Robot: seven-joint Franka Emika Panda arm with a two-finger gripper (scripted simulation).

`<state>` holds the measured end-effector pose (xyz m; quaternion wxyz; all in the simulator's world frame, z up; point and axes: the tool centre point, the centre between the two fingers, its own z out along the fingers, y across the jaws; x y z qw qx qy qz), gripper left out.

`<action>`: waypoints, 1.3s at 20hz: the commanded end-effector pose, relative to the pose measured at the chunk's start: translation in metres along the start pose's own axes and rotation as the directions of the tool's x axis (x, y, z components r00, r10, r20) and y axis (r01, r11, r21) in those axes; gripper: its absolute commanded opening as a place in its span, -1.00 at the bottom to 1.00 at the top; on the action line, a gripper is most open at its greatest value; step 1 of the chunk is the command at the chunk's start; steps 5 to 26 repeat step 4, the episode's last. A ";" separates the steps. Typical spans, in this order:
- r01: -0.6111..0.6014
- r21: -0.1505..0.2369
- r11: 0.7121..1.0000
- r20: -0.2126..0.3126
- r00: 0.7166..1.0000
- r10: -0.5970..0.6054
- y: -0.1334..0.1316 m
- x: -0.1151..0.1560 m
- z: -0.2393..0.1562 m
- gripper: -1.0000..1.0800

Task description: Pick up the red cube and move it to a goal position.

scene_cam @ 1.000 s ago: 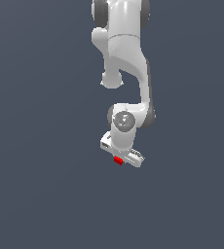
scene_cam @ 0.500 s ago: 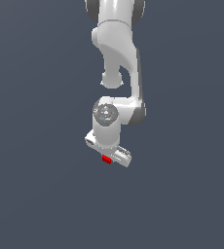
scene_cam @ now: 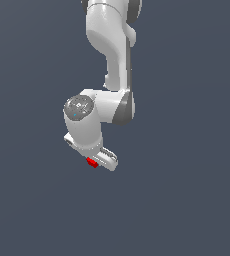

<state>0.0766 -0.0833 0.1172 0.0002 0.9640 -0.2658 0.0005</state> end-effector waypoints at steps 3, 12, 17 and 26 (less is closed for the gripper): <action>0.002 0.000 1.000 0.001 1.000 -0.002 0.006 0.007 -0.007 -1.00; 0.002 0.000 1.000 0.001 1.000 -0.002 0.006 0.007 -0.007 -1.00; 0.002 0.000 1.000 0.001 1.000 -0.002 0.006 0.007 -0.007 -1.00; 0.002 0.000 1.000 0.001 1.000 -0.002 0.006 0.007 -0.007 -1.00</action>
